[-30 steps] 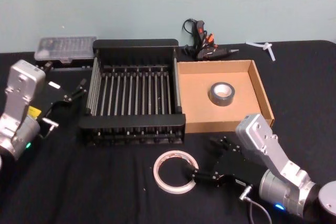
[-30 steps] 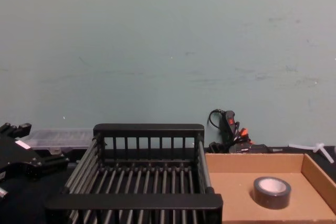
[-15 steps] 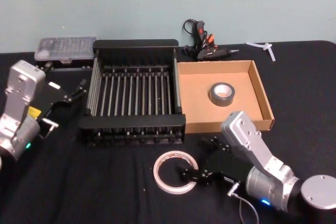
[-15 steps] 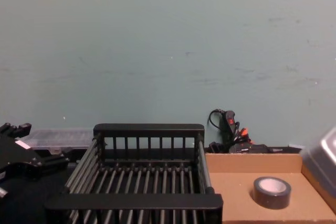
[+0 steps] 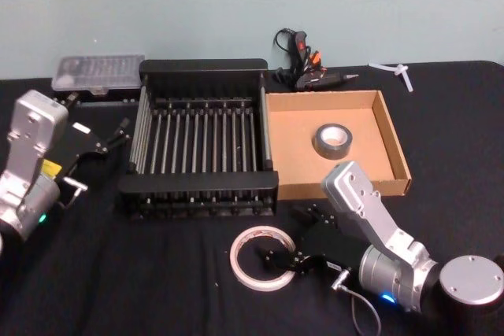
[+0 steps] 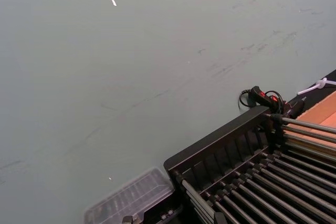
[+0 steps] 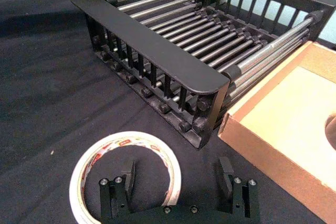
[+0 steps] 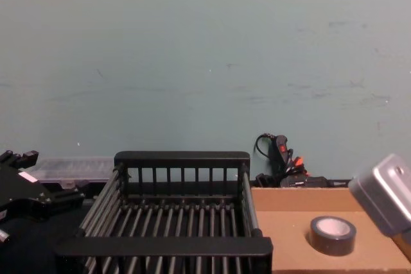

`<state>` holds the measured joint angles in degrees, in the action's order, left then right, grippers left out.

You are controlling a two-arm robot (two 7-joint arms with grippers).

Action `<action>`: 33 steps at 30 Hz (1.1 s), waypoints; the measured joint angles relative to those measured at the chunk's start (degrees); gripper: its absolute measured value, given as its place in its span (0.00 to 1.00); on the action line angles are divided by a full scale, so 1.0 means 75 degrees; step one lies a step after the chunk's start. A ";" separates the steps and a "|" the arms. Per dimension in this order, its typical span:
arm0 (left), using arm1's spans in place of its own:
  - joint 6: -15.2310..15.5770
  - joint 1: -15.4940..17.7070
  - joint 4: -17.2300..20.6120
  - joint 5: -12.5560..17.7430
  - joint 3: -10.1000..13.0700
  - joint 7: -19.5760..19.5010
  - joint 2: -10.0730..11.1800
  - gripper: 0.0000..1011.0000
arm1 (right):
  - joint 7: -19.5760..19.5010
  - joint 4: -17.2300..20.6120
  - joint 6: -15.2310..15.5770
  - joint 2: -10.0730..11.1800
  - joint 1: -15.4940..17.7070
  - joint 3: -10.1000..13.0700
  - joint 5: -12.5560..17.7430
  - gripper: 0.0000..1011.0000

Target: Pick up the white tape and place it into the black box , Pick up the silver tape and place it into the brown box.

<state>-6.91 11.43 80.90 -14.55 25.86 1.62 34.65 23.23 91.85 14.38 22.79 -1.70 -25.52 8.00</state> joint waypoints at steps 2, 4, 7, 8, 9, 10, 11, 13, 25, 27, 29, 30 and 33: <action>0.0000 0.0000 0.0000 0.0000 0.0000 0.0000 0.0000 0.99 | 0.0005 -0.0008 0.0017 -0.0006 -0.0006 -0.0016 0.0009 0.99; 0.0000 0.0000 0.0000 0.0000 0.0000 0.0000 0.0000 0.99 | 0.0008 -0.0014 0.0027 -0.0007 -0.0010 -0.0025 0.0016 0.99; 0.0000 0.0000 0.0000 0.0000 0.0000 0.0000 0.0000 0.99 | 0.0012 -0.0018 0.0038 -0.0005 -0.0012 -0.0042 0.0018 0.99; 0.0000 0.0000 0.0000 0.0000 0.0000 0.0000 0.0000 0.99 | 0.0013 -0.0018 0.0041 -0.0003 -0.0012 -0.0045 0.0019 0.99; 0.0000 0.0000 0.0000 0.0000 0.0000 0.0000 0.0000 0.99 | 0.0014 -0.0018 0.0044 -0.0002 -0.0012 -0.0047 0.0020 0.99; 0.0000 0.0000 0.0000 0.0000 0.0000 0.0000 0.0000 0.99 | 0.0015 -0.0018 0.0053 0.0001 -0.0011 -0.0051 0.0022 0.99; 0.0000 0.0000 0.0000 0.0000 0.0000 0.0000 0.0000 0.99 | 0.0016 -0.0018 0.0062 0.0000 -0.0011 -0.0057 0.0025 0.99; 0.0000 0.0000 0.0000 0.0000 0.0000 0.0000 0.0000 0.99 | 0.0016 -0.0018 0.0067 0.0000 -0.0008 -0.0061 0.0027 0.99; 0.0000 0.0000 0.0000 0.0000 0.0000 0.0000 0.0000 0.99 | -0.0011 0.0003 0.0079 0.0011 0.0029 -0.0071 0.0037 0.99; 0.0000 0.0000 0.0000 0.0000 0.0000 0.0000 0.0000 0.99 | -0.0020 0.0005 0.0084 0.0013 0.0039 -0.0064 0.0037 0.99; 0.0000 0.0000 0.0000 0.0000 0.0000 0.0000 0.0000 0.99 | -0.0030 0.0004 0.0092 0.0015 0.0040 -0.0060 0.0035 0.99; 0.0000 0.0000 0.0000 0.0000 0.0000 0.0000 0.0000 0.99 | -0.0036 0.0005 0.0098 0.0015 0.0039 -0.0060 0.0032 0.99; 0.0000 0.0000 0.0000 0.0000 0.0000 0.0000 0.0000 0.99 | -0.0060 0.0005 0.0118 0.0016 0.0036 -0.0059 0.0021 0.99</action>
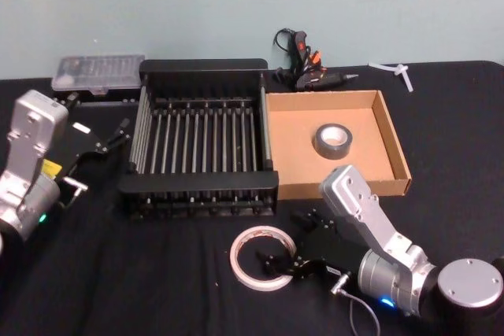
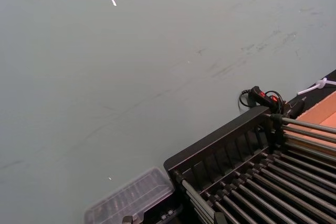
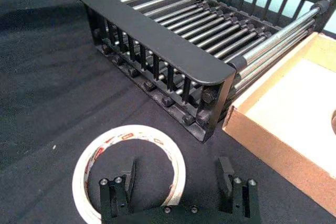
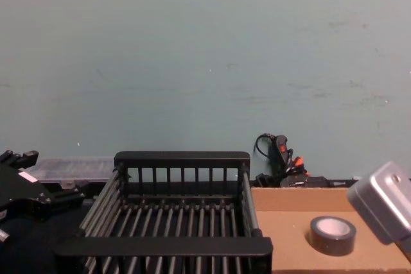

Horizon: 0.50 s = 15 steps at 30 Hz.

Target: Pick up the white tape and place it into the black box , Pick up the silver tape and place it into the brown box.

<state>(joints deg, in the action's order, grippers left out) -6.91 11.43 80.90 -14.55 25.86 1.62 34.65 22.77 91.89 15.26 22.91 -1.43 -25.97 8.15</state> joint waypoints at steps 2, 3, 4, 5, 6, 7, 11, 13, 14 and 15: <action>0.0000 0.0000 0.0000 0.0000 0.0000 0.0000 0.0000 0.99 | 0.0000 0.0000 0.0000 0.0000 0.0000 0.0000 -0.0001 0.99; 0.0000 0.0000 0.0000 0.0000 0.0000 0.0000 0.0000 0.99 | 0.0000 0.0000 0.0001 0.0000 0.0000 0.0001 -0.0003 0.99; 0.0000 0.0000 0.0000 0.0000 0.0000 0.0000 0.0000 0.99 | 0.0000 0.0001 0.0001 0.0000 0.0000 0.0001 -0.0003 0.99; 0.0000 0.0000 0.0000 0.0000 0.0000 0.0000 0.0000 0.99 | 0.0000 0.0002 0.0001 0.0000 0.0000 0.0003 -0.0005 0.99; 0.0000 0.0000 0.0000 0.0000 0.0000 0.0000 0.0000 0.99 | 0.0000 0.0002 0.0001 0.0000 0.0000 0.0003 -0.0005 0.99; 0.0000 0.0000 0.0000 0.0000 0.0000 0.0000 0.0000 0.99 | 0.0000 0.0003 0.0001 0.0000 0.0000 0.0004 -0.0006 0.99; 0.0000 0.0000 0.0000 0.0000 0.0000 0.0000 0.0000 0.99 | 0.0000 0.0005 -0.0001 0.0000 0.0002 0.0006 -0.0009 0.99; 0.0000 0.0000 -0.0001 0.0000 0.0000 0.0000 0.0000 0.99 | 0.0000 0.0007 -0.0002 0.0000 0.0002 0.0007 -0.0009 0.97; 0.0000 0.0000 0.0000 0.0000 0.0000 0.0000 0.0000 0.99 | 0.0001 0.0007 -0.0002 0.0000 0.0003 0.0007 -0.0009 0.96; 0.0000 0.0000 0.0000 0.0000 0.0000 0.0000 0.0000 0.99 | 0.0001 0.0007 -0.0003 0.0000 0.0002 0.0007 -0.0009 0.92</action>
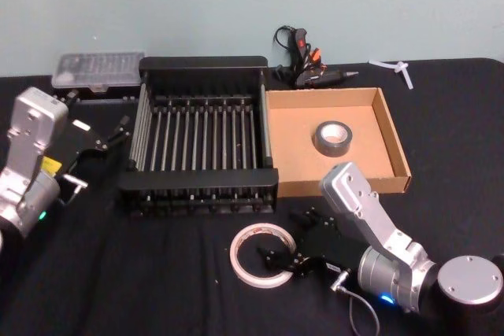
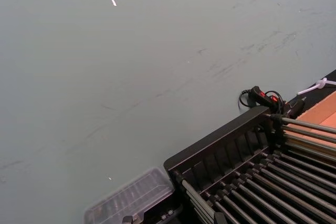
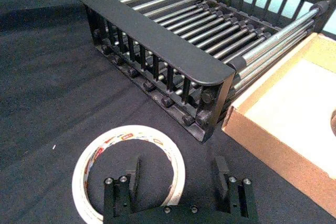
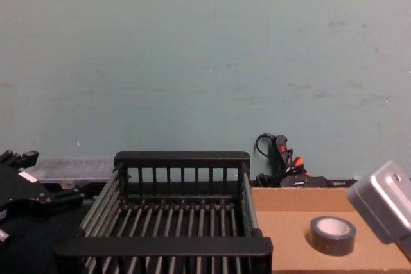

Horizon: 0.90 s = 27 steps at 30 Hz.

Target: Pick up the white tape and place it into the black box , Pick up the silver tape and place it into the brown box.

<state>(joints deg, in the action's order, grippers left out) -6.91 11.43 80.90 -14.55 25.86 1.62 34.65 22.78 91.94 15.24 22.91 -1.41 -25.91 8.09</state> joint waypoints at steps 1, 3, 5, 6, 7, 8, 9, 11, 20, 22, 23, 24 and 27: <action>0.0000 0.0000 0.0000 0.0000 0.0000 0.0000 0.0000 0.99 | 0.0000 0.0000 0.0000 0.0000 0.0000 0.0000 0.0000 0.91; 0.0000 -0.0001 0.0000 0.0000 0.0000 0.0000 0.0000 0.99 | 0.0002 0.0000 -0.0002 0.0000 0.0000 0.0000 0.0000 0.85; 0.0000 0.0000 0.0000 0.0000 0.0000 0.0000 0.0000 0.99 | 0.0003 0.0000 -0.0003 0.0000 0.0000 0.0000 0.0000 0.81; 0.0000 0.0000 0.0000 0.0000 0.0000 0.0000 0.0000 0.99 | 0.0003 0.0000 -0.0003 0.0000 0.0000 0.0000 0.0000 0.76; 0.0000 0.0000 0.0000 0.0000 0.0000 0.0000 0.0000 0.99 | 0.0004 0.0000 -0.0004 0.0000 0.0000 0.0000 0.0000 0.74; 0.0000 0.0000 0.0000 0.0000 0.0000 0.0000 0.0000 0.99 | 0.0005 0.0000 -0.0005 0.0000 0.0000 0.0000 0.0000 0.72; 0.0000 0.0000 0.0000 0.0000 -0.0001 0.0000 0.0000 0.99 | 0.0005 0.0000 -0.0005 0.0000 0.0000 0.0000 0.0000 0.68; 0.0000 0.0000 0.0000 0.0000 0.0000 0.0000 0.0000 0.99 | 0.0005 0.0000 -0.0007 0.0000 0.0000 0.0000 0.0000 0.61; 0.0000 0.0000 0.0000 0.0000 0.0000 0.0000 0.0000 0.99 | 0.0005 0.0000 -0.0010 0.0000 0.0000 0.0000 0.0000 0.34; 0.0000 -0.0001 0.0001 0.0000 0.0000 0.0000 0.0000 0.99 | 0.0005 0.0000 -0.0010 0.0000 0.0000 0.0000 0.0001 0.27; 0.0000 0.0000 0.0000 0.0000 0.0000 0.0000 0.0000 0.99 | 0.0005 0.0000 -0.0010 0.0000 0.0000 0.0000 0.0000 0.22; 0.0000 0.0000 0.0000 0.0000 0.0000 0.0000 0.0000 0.99 | 0.0005 0.0000 -0.0010 0.0000 0.0000 0.0000 0.0000 0.22; 0.0000 0.0000 0.0000 0.0000 0.0000 0.0000 0.0000 0.99 | 0.0005 0.0000 -0.0011 0.0000 0.0000 0.0000 0.0001 0.12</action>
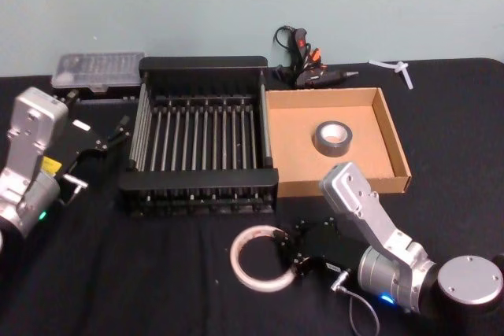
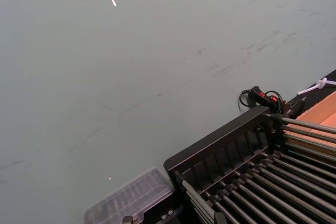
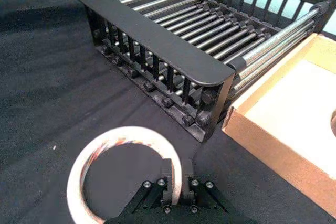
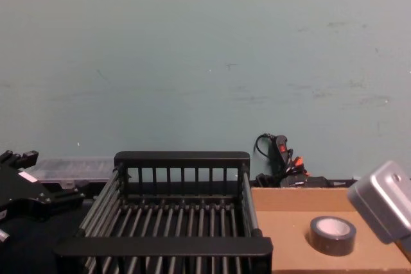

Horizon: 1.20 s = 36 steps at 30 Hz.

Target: Pick up the white tape and place it into the black box , Pick up the silver tape and place it into the brown box.

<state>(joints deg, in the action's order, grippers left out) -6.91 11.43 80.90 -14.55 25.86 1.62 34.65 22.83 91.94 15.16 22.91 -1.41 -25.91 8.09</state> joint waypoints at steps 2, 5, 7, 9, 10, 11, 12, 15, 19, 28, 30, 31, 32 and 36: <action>0.0000 0.0000 0.0000 0.0000 0.0000 0.0000 0.0000 0.99 | 0.0000 0.0000 0.0000 0.0000 0.0000 0.0000 0.0000 0.10; 0.0000 0.0000 0.0000 -0.0001 0.0000 0.0000 0.0000 0.99 | 0.0000 0.0000 -0.0001 0.0000 -0.0001 0.0000 0.0000 0.09; 0.0000 0.0000 0.0000 0.0000 0.0000 0.0000 0.0000 0.99 | 0.0000 0.0000 0.0000 0.0000 0.0000 0.0000 0.0000 0.09; 0.0001 0.0000 0.0000 0.0000 0.0000 0.0000 0.0000 0.99 | 0.0000 0.0000 0.0000 0.0000 0.0000 0.0000 0.0000 0.09; 0.0000 0.0000 0.0000 0.0000 0.0000 0.0000 0.0000 0.99 | 0.0008 0.0000 0.0000 0.0000 0.0000 0.0000 0.0001 0.09; 0.0000 0.0000 0.0000 0.0000 0.0000 0.0000 0.0000 0.99 | 0.0025 0.0000 -0.0001 0.0003 0.0000 0.0002 0.0009 0.09; 0.0000 0.0000 -0.0001 0.0000 0.0000 0.0000 0.0000 0.99 | 0.0042 0.0000 -0.0002 0.0008 0.0001 0.0006 0.0024 0.09; 0.0000 0.0000 0.0000 0.0000 0.0000 0.0000 0.0000 0.99 | 0.0108 0.0022 -0.0019 0.0041 0.0006 0.0031 0.0096 0.09; 0.0000 0.0000 0.0000 0.0000 0.0000 0.0000 0.0000 0.99 | 0.0196 0.0136 -0.0073 0.0125 0.0038 0.0079 0.0211 0.09; 0.0000 0.0000 0.0000 0.0000 0.0000 0.0000 0.0000 0.99 | 0.0460 0.0730 -0.0331 0.0495 0.0217 0.0251 0.0628 0.09; 0.0000 0.0000 0.0000 0.0000 0.0000 0.0000 0.0000 0.99 | 0.0515 0.0905 -0.0411 0.0595 0.0263 0.0304 0.0754 0.09; 0.0000 0.0000 0.0000 0.0000 0.0000 0.0000 0.0000 0.99 | 0.0529 0.0959 -0.0431 0.0622 0.0275 0.0322 0.0793 0.09; 0.0000 0.0000 0.0000 0.0000 0.0000 0.0000 0.0000 0.99 | 0.0544 0.1018 -0.0460 0.0650 0.0288 0.0343 0.0839 0.09; 0.0000 0.0000 0.0000 0.0000 0.0000 0.0001 0.0000 0.99 | 0.0597 0.1337 -0.0626 0.0812 0.0345 0.0462 0.1084 0.09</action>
<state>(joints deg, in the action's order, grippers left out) -6.91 11.43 80.90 -14.55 25.86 1.62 34.65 27.30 101.97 10.46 29.00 1.17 -22.45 16.22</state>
